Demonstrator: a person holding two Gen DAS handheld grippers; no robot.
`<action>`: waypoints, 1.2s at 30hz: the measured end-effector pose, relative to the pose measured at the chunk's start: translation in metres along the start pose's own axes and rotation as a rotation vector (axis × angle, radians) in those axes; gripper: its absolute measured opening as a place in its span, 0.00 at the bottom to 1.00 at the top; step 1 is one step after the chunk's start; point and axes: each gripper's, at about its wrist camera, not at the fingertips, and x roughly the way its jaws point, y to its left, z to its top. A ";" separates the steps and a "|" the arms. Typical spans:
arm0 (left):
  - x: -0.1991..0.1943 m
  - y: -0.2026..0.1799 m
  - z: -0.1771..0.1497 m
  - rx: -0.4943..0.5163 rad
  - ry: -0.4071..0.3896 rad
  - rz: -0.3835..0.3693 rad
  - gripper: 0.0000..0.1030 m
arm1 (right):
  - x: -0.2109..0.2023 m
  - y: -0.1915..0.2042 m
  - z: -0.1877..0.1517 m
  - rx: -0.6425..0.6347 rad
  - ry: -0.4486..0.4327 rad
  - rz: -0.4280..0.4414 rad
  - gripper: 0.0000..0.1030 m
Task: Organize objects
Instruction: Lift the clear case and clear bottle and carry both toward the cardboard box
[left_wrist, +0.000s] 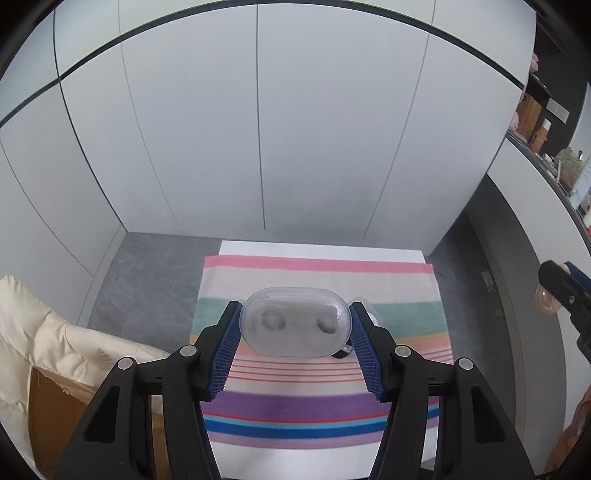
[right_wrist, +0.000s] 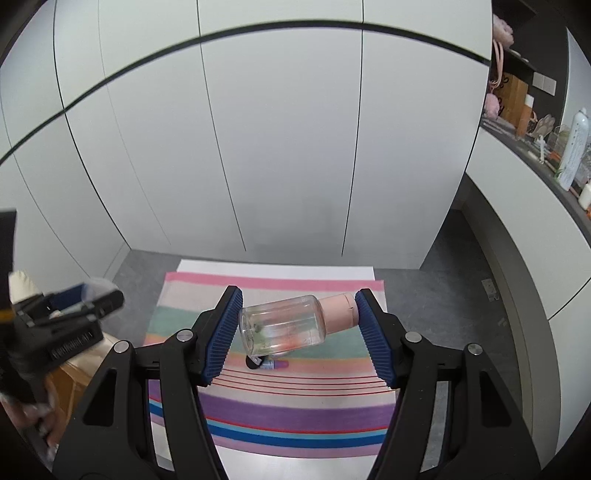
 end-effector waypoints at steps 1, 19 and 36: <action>-0.002 0.000 -0.001 0.001 0.002 0.000 0.57 | -0.005 0.000 0.001 -0.003 -0.007 -0.005 0.64; -0.102 -0.007 -0.061 0.075 -0.108 0.093 0.57 | -0.062 -0.003 -0.066 -0.016 0.008 -0.034 0.64; -0.133 -0.022 -0.171 0.163 -0.008 0.003 0.57 | -0.110 -0.020 -0.173 0.042 0.098 0.067 0.64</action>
